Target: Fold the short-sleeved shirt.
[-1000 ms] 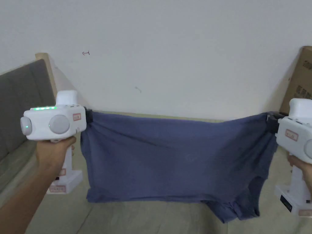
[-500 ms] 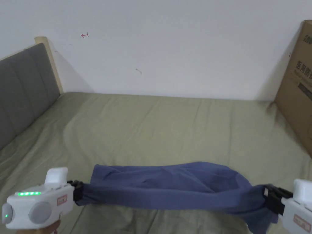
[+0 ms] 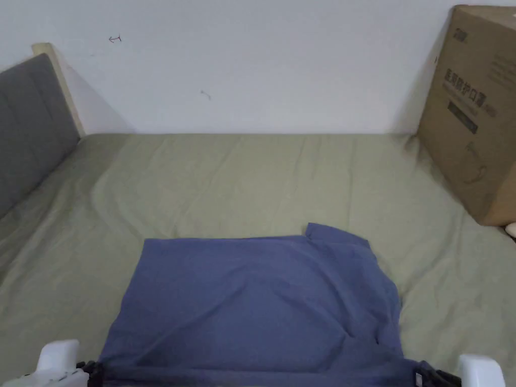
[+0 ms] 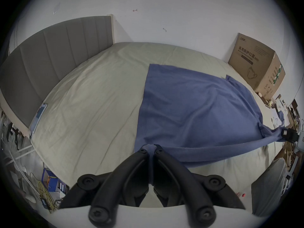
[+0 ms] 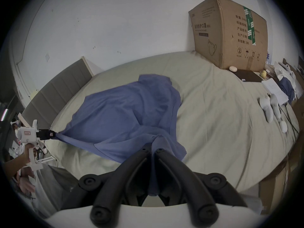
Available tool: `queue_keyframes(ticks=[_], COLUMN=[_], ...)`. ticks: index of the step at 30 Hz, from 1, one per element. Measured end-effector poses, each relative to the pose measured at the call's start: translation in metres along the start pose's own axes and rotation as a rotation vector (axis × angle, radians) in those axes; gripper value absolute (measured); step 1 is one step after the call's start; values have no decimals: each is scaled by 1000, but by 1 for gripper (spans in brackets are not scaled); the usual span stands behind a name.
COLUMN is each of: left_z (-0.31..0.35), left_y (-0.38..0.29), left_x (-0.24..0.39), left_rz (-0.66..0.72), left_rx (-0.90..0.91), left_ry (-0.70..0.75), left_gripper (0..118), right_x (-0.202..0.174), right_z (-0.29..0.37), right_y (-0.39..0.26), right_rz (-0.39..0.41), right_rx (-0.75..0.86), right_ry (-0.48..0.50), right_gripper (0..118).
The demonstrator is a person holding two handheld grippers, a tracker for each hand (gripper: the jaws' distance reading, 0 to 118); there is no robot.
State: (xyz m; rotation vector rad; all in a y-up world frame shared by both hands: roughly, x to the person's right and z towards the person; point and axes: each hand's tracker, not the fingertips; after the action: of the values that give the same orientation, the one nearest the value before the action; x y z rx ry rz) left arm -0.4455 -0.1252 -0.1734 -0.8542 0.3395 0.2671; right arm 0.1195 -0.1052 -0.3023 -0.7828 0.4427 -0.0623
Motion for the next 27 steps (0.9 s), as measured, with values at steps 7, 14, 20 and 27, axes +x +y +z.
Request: queue_keyframes(ticks=[7, 14, 20, 27], left_z=[-10, -16, 30, 99], left_y=[-37, -33, 1, 60], left_x=[-3, -4, 14, 53], left_rz=[-6, 71, 154, -13], left_rx=[-87, -147, 25, 434], left_ry=[43, 56, -73, -44], left_gripper=[2, 13, 84, 84], right_x=[-2, -9, -36, -87], right_z=[-28, -43, -7, 47], right_y=[-43, -42, 17, 100], right_rz=[-91, -110, 13, 114], right_rx=[-203, -256, -67, 296], right_ry=[-98, -153, -129, -95], right_gripper=[0, 15, 101, 101])
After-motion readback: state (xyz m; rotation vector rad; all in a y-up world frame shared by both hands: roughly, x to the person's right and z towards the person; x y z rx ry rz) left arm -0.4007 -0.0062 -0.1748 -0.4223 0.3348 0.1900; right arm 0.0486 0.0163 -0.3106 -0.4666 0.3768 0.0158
